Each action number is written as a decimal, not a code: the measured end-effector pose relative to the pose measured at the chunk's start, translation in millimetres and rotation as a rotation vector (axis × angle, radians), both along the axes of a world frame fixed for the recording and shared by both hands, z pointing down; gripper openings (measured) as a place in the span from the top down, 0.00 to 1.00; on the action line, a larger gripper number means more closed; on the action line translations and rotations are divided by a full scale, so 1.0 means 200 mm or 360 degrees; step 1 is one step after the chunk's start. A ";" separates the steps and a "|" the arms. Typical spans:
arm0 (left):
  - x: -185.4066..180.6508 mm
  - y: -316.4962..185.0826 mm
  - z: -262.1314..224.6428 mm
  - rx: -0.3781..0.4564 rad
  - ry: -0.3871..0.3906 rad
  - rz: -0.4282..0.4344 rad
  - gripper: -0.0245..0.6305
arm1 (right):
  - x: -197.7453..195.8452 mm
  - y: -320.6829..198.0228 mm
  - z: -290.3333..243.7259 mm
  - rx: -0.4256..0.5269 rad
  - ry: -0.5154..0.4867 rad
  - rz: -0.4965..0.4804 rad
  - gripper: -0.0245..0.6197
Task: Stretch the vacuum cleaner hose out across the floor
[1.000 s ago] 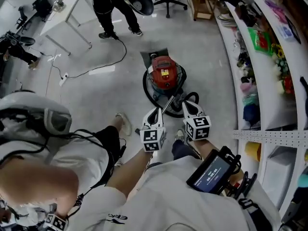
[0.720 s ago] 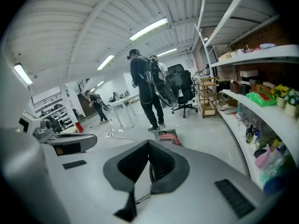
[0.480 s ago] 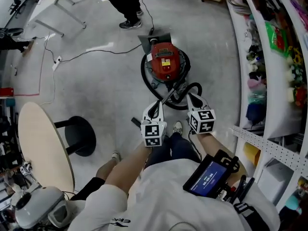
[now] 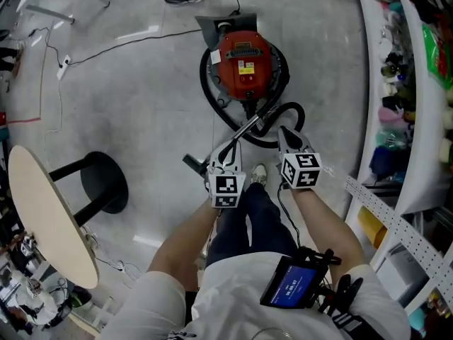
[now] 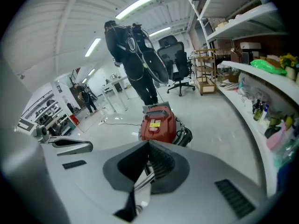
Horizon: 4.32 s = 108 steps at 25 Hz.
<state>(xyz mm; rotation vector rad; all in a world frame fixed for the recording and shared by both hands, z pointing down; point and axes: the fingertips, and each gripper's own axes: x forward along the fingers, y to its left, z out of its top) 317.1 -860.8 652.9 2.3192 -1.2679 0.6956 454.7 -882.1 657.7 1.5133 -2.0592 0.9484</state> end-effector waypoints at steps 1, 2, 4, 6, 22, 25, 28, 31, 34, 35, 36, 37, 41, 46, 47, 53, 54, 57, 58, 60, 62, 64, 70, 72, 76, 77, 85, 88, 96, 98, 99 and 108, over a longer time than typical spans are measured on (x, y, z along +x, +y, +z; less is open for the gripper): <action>0.00 -0.01 0.07 -0.0010 -0.0007 0.0007 0.96 | 0.00 -0.02 0.07 -0.0008 -0.0001 -0.0005 0.97; 0.00 -0.01 0.15 -0.0021 -0.0011 0.0015 0.96 | 0.00 -0.03 0.14 -0.0014 -0.0003 -0.0009 0.97; 0.01 -0.01 0.29 -0.0042 -0.0013 0.0039 0.96 | 0.00 -0.07 0.28 -0.0027 -0.0013 -0.0012 0.97; 0.03 0.00 0.45 -0.0065 -0.0015 0.0068 0.96 | 0.00 -0.10 0.41 -0.0043 -0.0031 -0.0010 0.97; 0.17 -0.03 1.43 -0.0116 -0.0112 0.0350 0.84 | 0.01 -0.27 1.18 -0.0124 -0.0203 0.0093 0.77; 0.19 -0.02 1.54 -0.0133 -0.0123 0.0429 0.77 | 0.01 -0.30 1.21 -0.0096 -0.0213 0.0117 0.73; 0.21 -0.01 1.62 -0.0130 -0.0129 0.0482 0.72 | 0.00 -0.30 1.22 -0.0065 -0.0187 0.0112 0.74; 0.23 -0.02 1.67 -0.0110 -0.0141 0.0491 0.70 | 0.00 -0.30 1.21 -0.0060 -0.0178 0.0121 0.73; 0.24 -0.02 1.73 -0.0113 -0.0155 0.0507 0.68 | 0.00 -0.30 1.21 -0.0063 -0.0165 0.0148 0.72; 0.25 -0.02 1.75 -0.0117 -0.0160 0.0514 0.68 | 0.00 -0.30 1.21 -0.0068 -0.0163 0.0163 0.72; 0.25 -0.01 1.77 -0.0122 -0.0164 0.0521 0.68 | 0.00 -0.30 1.21 -0.0077 -0.0165 0.0185 0.71; 0.26 -0.01 1.79 -0.0126 -0.0169 0.0530 0.68 | 0.01 -0.29 1.22 -0.0090 -0.0173 0.0215 0.64; 0.29 -0.01 1.84 -0.0116 -0.0143 0.0572 0.68 | 0.06 -0.31 1.31 -0.0162 -0.0222 0.0288 0.60; 0.30 0.00 1.84 -0.0084 -0.0071 0.0610 0.68 | 0.01 -0.37 1.40 -0.0196 -0.0302 0.0269 0.60; 0.30 0.00 1.84 -0.0077 -0.0065 0.0616 0.68 | 0.00 -0.38 1.41 -0.0208 -0.0310 0.0281 0.60; 0.30 0.03 1.84 -0.0113 -0.0052 0.0625 0.69 | 0.02 -0.35 1.42 -0.0328 -0.0330 0.0337 0.61; 0.30 0.03 1.84 -0.0127 -0.0058 0.0627 0.69 | 0.02 -0.35 1.42 -0.0342 -0.0332 0.0331 0.60; 0.28 -0.05 1.86 -0.0129 -0.0088 0.0620 0.70 | 0.01 -0.42 1.42 -0.0320 -0.0336 0.0312 0.61; 0.28 -0.05 1.86 -0.0138 -0.0085 0.0621 0.70 | 0.00 -0.43 1.41 -0.0321 -0.0344 0.0315 0.61; 0.30 -0.01 1.86 -0.0169 -0.0055 0.0635 0.70 | 0.01 -0.40 1.41 -0.0346 -0.0358 0.0336 0.61; 0.30 0.00 1.86 -0.0178 -0.0013 0.0648 0.70 | 0.02 -0.38 1.41 -0.0363 -0.0373 0.0361 0.62; 0.30 0.00 1.86 -0.0187 0.0008 0.0649 0.70 | 0.03 -0.38 1.40 -0.0369 -0.0404 0.0384 0.63; 0.34 -0.01 1.76 -0.0199 -0.0020 0.0705 0.71 | 0.04 -0.39 1.28 -0.0320 -0.0453 0.0419 0.66; 0.36 -0.03 1.69 -0.0195 -0.0005 0.0696 0.71 | 0.04 -0.42 1.17 -0.0271 -0.0447 0.0399 0.66; 0.36 -0.09 1.51 -0.0161 -0.0040 0.0690 0.71 | 0.02 -0.47 0.95 -0.0222 -0.0449 0.0348 0.67; 0.35 -0.10 1.45 -0.0150 -0.0044 0.0681 0.71 | 0.00 -0.48 0.89 -0.0206 -0.0449 0.0329 0.67; 0.26 -0.23 1.01 -0.0126 0.0096 0.0471 0.71 | -0.22 -0.65 0.41 -0.0050 -0.0443 0.0113 0.68; 0.26 -0.26 0.91 -0.0155 0.0165 0.0395 0.71 | -0.27 -0.70 0.35 -0.0068 -0.0453 0.0088 0.68; 0.35 -0.46 0.87 -0.0221 0.0121 0.0424 0.71 | -0.14 -0.92 0.29 -0.0044 -0.0491 0.0206 0.69; 0.36 -0.51 0.85 -0.0217 0.0122 0.0406 0.71 | -0.14 -0.98 0.27 -0.0028 -0.0503 0.0194 0.69; 0.36 -0.55 0.83 -0.0211 0.0130 0.0392 0.71 | -0.14 -1.01 0.25 -0.0013 -0.0509 0.0181 0.69; 0.14 -0.78 0.49 -0.0117 0.0186 0.0110 0.71 | -0.52 -1.21 -0.15 0.0137 -0.0509 -0.0208 0.69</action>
